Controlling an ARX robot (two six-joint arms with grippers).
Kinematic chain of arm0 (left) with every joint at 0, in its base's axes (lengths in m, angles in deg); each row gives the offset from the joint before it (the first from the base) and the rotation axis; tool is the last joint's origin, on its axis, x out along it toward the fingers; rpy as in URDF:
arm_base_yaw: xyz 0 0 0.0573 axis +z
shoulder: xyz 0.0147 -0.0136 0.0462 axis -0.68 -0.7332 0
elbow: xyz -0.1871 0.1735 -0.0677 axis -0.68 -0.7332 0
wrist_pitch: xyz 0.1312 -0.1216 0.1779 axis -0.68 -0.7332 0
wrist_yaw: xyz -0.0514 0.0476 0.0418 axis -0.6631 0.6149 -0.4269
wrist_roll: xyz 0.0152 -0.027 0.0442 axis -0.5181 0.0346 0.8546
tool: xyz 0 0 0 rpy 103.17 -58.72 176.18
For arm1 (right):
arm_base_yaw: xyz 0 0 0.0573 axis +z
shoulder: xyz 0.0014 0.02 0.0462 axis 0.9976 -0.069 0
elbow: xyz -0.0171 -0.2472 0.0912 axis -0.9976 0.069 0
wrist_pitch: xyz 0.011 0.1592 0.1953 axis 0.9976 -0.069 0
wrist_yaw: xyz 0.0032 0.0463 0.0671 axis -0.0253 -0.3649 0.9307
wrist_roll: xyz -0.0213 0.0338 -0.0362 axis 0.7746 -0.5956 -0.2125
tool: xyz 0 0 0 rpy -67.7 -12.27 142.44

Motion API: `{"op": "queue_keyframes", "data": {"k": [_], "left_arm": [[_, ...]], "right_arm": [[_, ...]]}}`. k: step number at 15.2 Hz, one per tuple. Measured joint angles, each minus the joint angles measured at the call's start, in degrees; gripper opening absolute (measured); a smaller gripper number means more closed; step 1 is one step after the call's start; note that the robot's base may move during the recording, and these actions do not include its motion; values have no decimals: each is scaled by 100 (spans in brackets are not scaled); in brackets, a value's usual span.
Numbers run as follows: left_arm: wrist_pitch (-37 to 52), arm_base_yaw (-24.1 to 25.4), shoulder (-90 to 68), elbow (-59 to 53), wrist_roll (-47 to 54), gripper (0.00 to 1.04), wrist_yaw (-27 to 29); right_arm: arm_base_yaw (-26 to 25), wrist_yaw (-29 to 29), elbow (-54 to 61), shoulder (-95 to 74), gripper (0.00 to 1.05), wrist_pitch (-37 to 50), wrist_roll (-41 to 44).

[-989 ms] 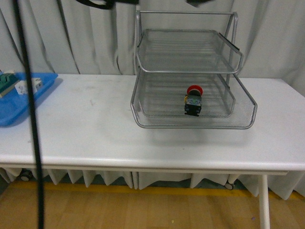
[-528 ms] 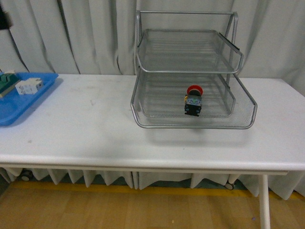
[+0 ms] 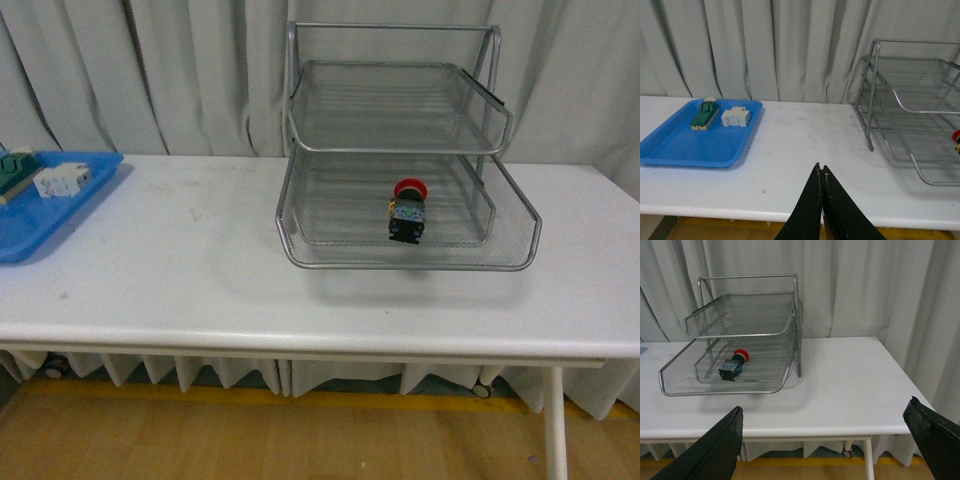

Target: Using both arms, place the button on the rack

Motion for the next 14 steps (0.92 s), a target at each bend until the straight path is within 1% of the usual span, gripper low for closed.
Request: {"op": "queue_keyframes", "data": {"k": [1,2,3,4,5,6,7,14], "left_arm": [[-133,68,236,-107,0,2,-79],[-295,234,490,-197,0,2,-358],[-459,588,739,-278,2,2,-588],[-610,651,970,-348,0,2,-557],[-793,601,1196,-398,2,2,-645],[-472,595,1244,-579,2,2,-645],[-798,595,1414,-636,0,2,-645],[-2138,595,2894,-636,2,2,-643]], "right_arm": [[0,0,0,0,98,0,0],[0,0,0,0,98,0,0],[0,0,0,0,98,0,0],[0,0,0,0,98,-2,0],[0,2,0,0,98,0,0],[0,2,0,0,98,0,0],[0,2,0,0,98,-2,0],[0,2,0,0,98,-2,0]]}}
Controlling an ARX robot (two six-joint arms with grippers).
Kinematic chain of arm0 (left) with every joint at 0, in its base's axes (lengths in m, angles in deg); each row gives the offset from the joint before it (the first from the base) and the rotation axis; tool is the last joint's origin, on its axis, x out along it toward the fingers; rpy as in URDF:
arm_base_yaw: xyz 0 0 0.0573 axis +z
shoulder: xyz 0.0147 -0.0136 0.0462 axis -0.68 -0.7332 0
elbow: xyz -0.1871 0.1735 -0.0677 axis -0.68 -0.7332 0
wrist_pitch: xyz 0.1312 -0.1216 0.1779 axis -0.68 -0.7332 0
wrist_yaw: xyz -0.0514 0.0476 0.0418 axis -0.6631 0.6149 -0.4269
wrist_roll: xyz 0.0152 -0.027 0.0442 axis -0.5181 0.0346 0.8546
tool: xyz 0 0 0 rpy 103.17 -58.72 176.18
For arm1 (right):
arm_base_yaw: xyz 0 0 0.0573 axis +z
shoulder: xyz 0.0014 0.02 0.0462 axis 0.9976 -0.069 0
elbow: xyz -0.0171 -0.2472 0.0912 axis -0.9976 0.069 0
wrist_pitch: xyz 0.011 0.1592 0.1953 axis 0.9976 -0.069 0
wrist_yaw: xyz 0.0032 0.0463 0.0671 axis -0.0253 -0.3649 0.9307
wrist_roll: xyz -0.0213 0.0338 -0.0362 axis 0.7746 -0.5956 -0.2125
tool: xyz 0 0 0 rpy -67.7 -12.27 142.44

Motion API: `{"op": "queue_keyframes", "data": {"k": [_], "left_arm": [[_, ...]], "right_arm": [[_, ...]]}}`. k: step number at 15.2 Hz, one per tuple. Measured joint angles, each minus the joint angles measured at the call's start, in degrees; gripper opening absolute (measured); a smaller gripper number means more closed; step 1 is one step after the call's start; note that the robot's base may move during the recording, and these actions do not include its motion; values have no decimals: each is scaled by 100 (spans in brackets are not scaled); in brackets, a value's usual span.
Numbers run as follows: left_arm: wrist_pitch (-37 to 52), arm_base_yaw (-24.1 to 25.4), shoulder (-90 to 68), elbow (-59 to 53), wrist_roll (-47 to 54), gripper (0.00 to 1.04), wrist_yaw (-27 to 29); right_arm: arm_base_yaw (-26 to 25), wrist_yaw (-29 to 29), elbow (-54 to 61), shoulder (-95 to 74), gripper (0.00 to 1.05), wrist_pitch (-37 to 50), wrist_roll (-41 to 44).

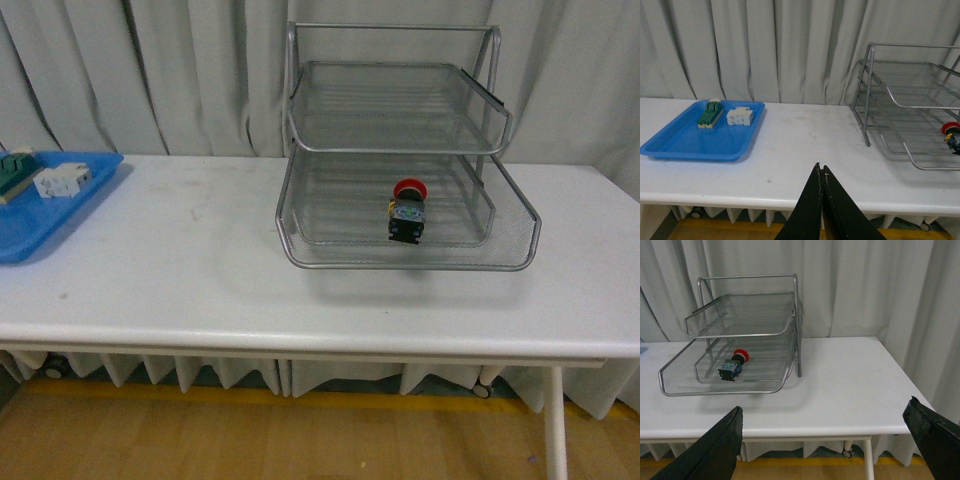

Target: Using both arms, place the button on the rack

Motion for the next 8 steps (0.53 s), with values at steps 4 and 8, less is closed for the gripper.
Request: {"op": "queue_keyframes", "data": {"k": [4,8], "left_arm": [[-505,0,505,0,0,2,0],[-1878,0,1622,2,-2,2,-2]], "right_arm": [[0,0,0,0,98,0,0],[0,-4,0,0,98,0,0]]}}
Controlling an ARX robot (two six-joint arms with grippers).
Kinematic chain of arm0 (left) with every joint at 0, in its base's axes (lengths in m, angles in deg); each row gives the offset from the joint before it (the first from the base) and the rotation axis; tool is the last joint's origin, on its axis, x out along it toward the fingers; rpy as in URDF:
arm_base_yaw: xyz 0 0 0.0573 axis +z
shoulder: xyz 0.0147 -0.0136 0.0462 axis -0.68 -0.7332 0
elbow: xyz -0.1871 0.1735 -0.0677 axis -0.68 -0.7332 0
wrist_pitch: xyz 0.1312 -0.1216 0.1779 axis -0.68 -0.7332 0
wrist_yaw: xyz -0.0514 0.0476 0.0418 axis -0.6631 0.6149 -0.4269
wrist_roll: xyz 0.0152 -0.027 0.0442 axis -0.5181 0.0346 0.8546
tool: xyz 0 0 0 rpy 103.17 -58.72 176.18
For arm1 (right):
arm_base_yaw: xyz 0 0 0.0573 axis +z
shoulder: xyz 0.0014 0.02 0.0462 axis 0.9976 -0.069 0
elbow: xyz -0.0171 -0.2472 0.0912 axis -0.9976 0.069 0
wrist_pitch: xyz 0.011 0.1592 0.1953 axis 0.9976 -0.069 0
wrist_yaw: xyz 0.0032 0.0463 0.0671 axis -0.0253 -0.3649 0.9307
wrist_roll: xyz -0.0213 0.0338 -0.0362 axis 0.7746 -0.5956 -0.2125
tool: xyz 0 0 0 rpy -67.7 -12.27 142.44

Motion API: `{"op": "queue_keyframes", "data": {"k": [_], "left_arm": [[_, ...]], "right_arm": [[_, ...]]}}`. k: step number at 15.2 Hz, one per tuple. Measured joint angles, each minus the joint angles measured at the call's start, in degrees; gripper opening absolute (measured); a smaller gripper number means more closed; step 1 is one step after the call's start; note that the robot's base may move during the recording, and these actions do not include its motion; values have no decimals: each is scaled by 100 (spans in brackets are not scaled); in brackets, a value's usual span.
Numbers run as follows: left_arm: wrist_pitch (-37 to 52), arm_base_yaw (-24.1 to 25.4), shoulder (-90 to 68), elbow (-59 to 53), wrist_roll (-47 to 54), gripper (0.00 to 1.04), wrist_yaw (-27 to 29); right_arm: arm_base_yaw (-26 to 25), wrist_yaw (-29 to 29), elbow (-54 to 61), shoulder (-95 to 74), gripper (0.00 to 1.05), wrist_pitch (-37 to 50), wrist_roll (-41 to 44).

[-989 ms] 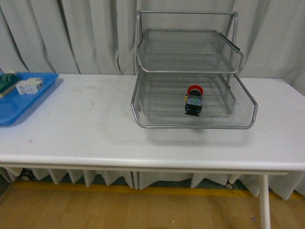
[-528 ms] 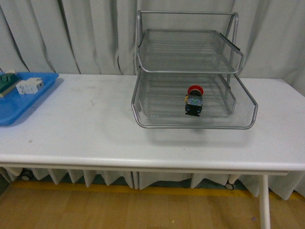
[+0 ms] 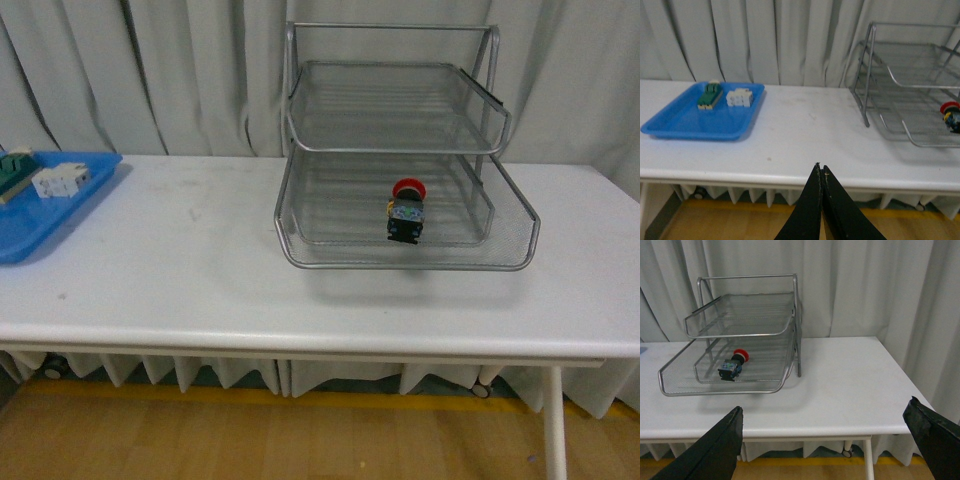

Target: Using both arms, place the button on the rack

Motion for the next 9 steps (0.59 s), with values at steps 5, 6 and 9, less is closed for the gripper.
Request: {"op": "queue_keyframes", "data": {"k": [5,6,9], "left_arm": [[66,0,116,0,2,2,0],[68,0,116,0,0,6,2],[66,0,116,0,0,46,2]], "right_arm": [[0,4,0,0,98,4,0],[0,4,0,0,98,2,0],[0,4,0,0,98,2,0]]}}
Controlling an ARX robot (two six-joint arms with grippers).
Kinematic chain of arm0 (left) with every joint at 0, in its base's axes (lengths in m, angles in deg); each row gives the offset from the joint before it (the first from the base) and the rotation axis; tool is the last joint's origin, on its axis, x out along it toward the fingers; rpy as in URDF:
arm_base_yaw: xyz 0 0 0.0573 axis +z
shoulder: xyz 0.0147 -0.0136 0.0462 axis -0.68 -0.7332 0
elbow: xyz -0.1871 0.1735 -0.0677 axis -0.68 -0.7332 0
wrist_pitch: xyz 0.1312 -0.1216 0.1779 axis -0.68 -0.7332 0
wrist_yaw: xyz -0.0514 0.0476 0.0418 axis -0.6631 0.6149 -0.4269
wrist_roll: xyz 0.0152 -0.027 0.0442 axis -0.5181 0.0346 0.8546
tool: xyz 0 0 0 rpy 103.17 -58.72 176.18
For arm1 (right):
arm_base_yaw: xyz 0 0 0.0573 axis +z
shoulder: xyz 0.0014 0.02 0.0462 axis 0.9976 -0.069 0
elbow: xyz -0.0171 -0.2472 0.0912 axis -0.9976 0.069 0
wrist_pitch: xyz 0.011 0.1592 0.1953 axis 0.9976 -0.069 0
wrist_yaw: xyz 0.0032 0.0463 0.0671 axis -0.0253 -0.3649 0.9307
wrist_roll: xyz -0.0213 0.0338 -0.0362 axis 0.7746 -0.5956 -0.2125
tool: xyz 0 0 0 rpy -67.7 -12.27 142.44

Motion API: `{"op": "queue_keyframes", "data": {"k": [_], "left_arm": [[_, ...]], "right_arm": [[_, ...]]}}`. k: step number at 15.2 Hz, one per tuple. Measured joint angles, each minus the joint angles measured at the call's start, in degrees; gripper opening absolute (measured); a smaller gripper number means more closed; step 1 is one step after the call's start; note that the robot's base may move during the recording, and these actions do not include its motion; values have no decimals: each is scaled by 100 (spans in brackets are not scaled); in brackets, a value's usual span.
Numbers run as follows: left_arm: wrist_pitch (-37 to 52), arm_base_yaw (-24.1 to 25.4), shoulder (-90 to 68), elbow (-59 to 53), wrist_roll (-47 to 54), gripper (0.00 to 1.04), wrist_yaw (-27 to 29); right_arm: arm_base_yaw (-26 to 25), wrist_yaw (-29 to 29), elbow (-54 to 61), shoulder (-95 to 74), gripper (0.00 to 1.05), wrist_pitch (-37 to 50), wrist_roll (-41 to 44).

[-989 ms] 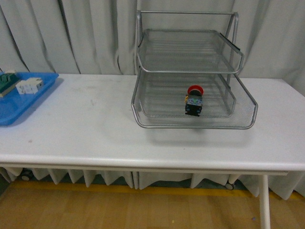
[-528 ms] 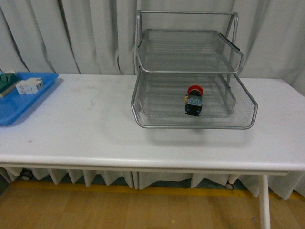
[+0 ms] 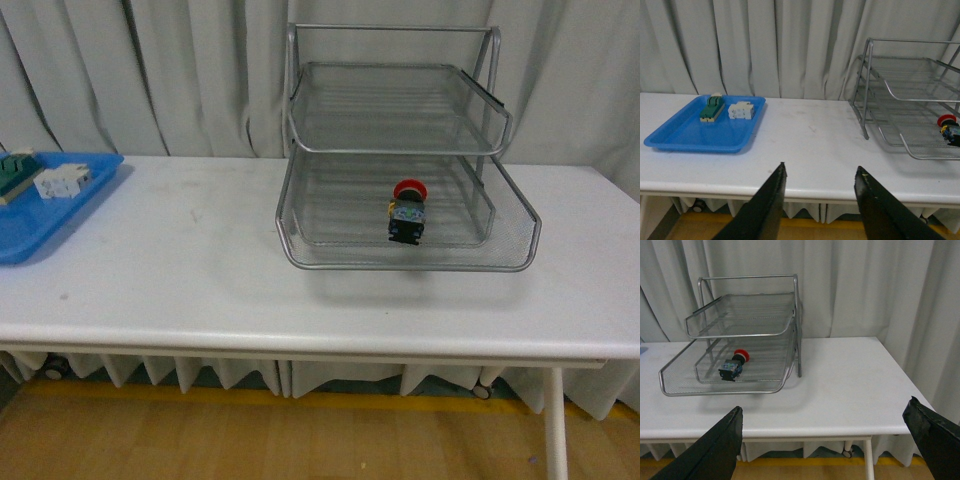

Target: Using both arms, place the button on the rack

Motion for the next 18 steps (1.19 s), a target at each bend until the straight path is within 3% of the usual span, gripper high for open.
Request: {"op": "queue_keyframes", "data": {"k": [3,5,8,9,10,12,15,16,18], "left_arm": [[0,0,0,0,0,85,0],[0,0,0,0,7,99,0],[0,0,0,0,7,98,0],[0,0,0,0,7,98,2],[0,0,0,0,7,98,-2],[0,0,0,0,7,98,0],[0,0,0,0,7,98,0],[0,0,0,0,7,98,0],[0,0,0,0,7,98,0]], "right_arm": [[0,0,0,0,98,0,0],[0,0,0,0,98,0,0],[0,0,0,0,98,0,0],[-122,348,-96,-122,98,-378,-210],[-317,697,-138,-599,98,-146,-496],[-481,911,-463,-2295,98,1530,-925],[-136,776,-1749,-5047,98,3613,-1189],[66,605,-2612,-6295,98,3622,-1338],[520,398,-4232,-8424,98,2719,-1650]]}}
